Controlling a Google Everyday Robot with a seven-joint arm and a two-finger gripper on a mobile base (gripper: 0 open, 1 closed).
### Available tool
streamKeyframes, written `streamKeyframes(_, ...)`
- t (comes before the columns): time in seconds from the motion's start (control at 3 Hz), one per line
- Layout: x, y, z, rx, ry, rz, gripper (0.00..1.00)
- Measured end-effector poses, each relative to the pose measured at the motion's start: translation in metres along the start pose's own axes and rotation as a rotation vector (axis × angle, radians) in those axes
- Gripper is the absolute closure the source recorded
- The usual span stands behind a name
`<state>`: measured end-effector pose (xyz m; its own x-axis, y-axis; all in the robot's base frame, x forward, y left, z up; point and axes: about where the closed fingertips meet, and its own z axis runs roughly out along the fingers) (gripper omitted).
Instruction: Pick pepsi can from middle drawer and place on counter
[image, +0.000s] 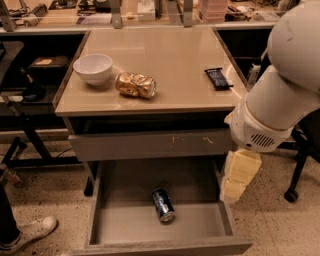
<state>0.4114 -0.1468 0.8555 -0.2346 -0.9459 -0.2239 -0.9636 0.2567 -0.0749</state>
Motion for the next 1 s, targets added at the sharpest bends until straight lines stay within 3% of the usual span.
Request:
streamKeyframes(0.33,0.0,0.004,0.004,-0.012,0.001,0.001,0.0)
streamKeyframes(0.67,-0.011,0.019,0.032,-0.053,-0.023,0.015,0.0)
streamKeyframes(1.0,-0.044,0.039,0.097,-0.117,-0.024,0.032,0.0)
